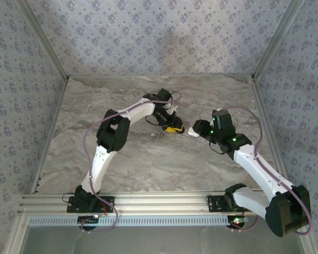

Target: Insert wireless bluetooth earbuds into charging case

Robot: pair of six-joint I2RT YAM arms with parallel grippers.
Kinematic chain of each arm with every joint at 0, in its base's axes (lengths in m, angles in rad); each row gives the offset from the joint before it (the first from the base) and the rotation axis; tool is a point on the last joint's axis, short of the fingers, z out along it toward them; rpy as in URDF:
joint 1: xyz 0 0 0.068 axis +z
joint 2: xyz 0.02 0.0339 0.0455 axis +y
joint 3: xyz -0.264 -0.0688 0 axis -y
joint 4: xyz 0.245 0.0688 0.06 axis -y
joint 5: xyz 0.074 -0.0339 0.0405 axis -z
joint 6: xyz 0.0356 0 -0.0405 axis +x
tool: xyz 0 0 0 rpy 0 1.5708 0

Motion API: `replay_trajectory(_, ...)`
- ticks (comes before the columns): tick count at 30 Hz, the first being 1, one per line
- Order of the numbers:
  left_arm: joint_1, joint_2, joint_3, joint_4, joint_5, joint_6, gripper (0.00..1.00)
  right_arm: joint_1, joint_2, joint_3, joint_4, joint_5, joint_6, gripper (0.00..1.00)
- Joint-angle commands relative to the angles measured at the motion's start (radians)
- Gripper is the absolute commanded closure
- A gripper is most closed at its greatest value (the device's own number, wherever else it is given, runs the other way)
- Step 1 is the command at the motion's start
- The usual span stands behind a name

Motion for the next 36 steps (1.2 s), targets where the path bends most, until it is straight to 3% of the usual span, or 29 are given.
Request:
replay_trajectory(1,0.013,0.001,0.059,-0.084,-0.056,0.028,0.44,-0.006,-0.018,0.040,-0.044,0.021,-0.030,0.54)
replay_trajectory(6,0.045,-0.115,0.038,-0.157,-0.227,0.089,0.37,-0.014,0.000,0.024,-0.038,0.051,-0.081,0.53)
replay_trajectory(12,0.121,-0.466,-0.208,-0.095,-0.513,0.133,0.18,-0.058,0.031,-0.020,0.052,0.185,-0.229,0.34)
replay_trajectory(13,0.136,-0.536,-0.258,-0.073,-0.558,0.138,0.04,-0.068,0.031,-0.030,0.067,0.224,-0.263,0.02)
replay_trajectory(14,0.157,-0.618,-0.325,-0.039,-0.616,0.144,0.00,-0.081,0.031,-0.045,0.093,0.267,-0.315,0.00)
replay_trajectory(18,0.230,-0.948,-0.669,0.225,-0.847,0.204,0.00,-0.145,0.036,-0.159,0.294,0.368,-0.484,0.00)
replay_trajectory(21,0.281,-1.150,-0.973,0.513,-1.024,0.259,0.00,-0.207,0.045,-0.224,0.439,0.353,-0.574,0.00)
replay_trajectory(23,0.336,-1.250,-1.171,0.711,-1.157,0.216,0.00,-0.253,0.060,-0.226,0.475,0.332,-0.610,0.00)
replay_trajectory(26,0.457,-1.313,-1.324,0.817,-1.164,0.153,0.00,-0.291,0.073,-0.229,0.496,0.335,-0.675,0.00)
replay_trajectory(30,0.495,-1.309,-1.475,1.019,-1.204,0.281,0.00,-0.339,0.095,-0.298,0.624,0.302,-0.722,0.00)
replay_trajectory(36,0.558,-1.114,-1.610,1.387,-1.110,0.311,0.00,-0.408,0.224,-0.369,0.873,0.207,-0.717,0.00)
